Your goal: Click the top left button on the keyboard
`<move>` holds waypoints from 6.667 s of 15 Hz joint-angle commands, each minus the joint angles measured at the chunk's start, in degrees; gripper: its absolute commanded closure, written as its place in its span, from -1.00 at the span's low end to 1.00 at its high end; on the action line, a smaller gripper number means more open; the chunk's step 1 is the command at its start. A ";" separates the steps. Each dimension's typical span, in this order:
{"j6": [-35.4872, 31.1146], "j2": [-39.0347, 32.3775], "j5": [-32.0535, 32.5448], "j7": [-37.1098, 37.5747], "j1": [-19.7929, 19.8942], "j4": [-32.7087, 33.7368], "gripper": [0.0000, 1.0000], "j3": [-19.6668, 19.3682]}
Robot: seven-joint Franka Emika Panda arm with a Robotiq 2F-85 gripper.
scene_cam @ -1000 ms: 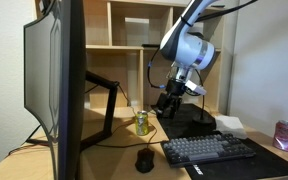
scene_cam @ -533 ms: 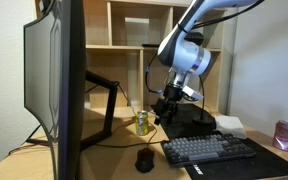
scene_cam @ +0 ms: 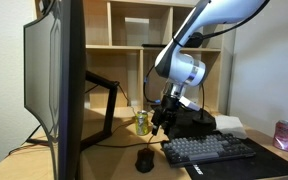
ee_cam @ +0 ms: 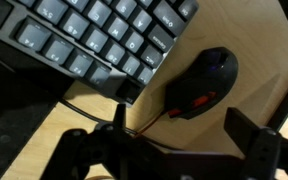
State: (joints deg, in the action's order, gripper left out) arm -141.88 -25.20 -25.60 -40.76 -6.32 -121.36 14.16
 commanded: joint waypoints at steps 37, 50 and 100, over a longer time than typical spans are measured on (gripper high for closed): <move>1.29 -1.11 2.70 5.78 2.91 -0.03 -1.00 4.21; -5.18 4.22 -2.28 0.00 7.44 -4.90 -1.00 8.66; 2.35 0.26 -5.25 -0.78 8.03 -2.71 -1.00 6.81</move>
State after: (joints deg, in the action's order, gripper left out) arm -141.37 -25.76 -31.52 -45.81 3.60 -123.59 23.27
